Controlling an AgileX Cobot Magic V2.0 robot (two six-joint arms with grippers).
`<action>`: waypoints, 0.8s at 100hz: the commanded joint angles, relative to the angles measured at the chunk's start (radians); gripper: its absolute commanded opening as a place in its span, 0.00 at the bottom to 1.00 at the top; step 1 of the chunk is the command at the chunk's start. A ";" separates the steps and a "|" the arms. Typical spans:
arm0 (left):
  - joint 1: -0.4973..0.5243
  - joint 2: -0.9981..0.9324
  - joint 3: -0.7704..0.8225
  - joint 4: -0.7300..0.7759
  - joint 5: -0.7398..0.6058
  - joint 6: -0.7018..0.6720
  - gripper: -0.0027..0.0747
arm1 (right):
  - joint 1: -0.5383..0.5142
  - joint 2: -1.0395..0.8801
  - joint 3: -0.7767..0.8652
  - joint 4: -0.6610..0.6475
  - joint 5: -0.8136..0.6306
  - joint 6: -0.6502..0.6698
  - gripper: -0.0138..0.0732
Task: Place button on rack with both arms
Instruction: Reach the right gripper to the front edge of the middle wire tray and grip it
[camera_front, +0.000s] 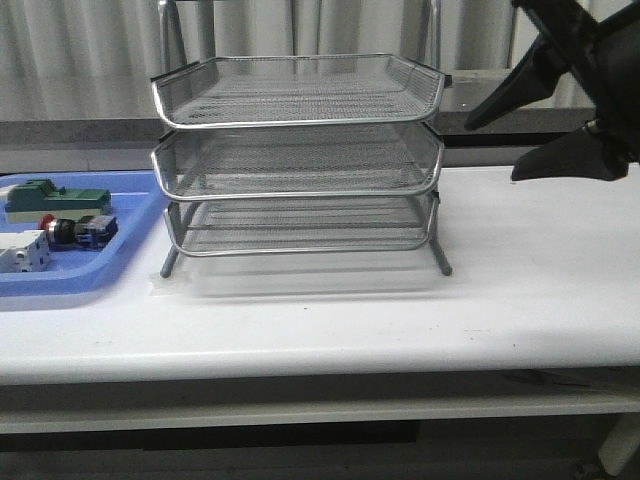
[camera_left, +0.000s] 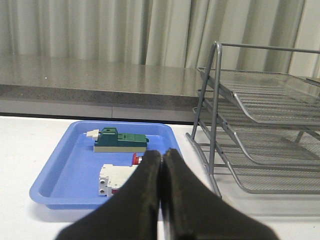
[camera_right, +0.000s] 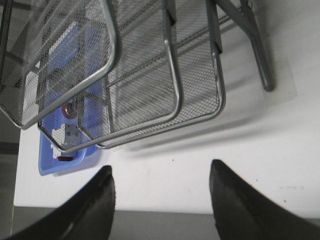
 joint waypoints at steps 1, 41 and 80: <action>0.002 -0.035 0.047 -0.009 -0.079 -0.011 0.01 | 0.001 0.022 -0.031 0.188 0.042 -0.148 0.66; 0.002 -0.035 0.047 -0.009 -0.079 -0.011 0.01 | 0.006 0.209 -0.147 0.290 0.164 -0.237 0.66; 0.002 -0.035 0.047 -0.009 -0.079 -0.011 0.01 | 0.039 0.314 -0.251 0.304 0.165 -0.237 0.66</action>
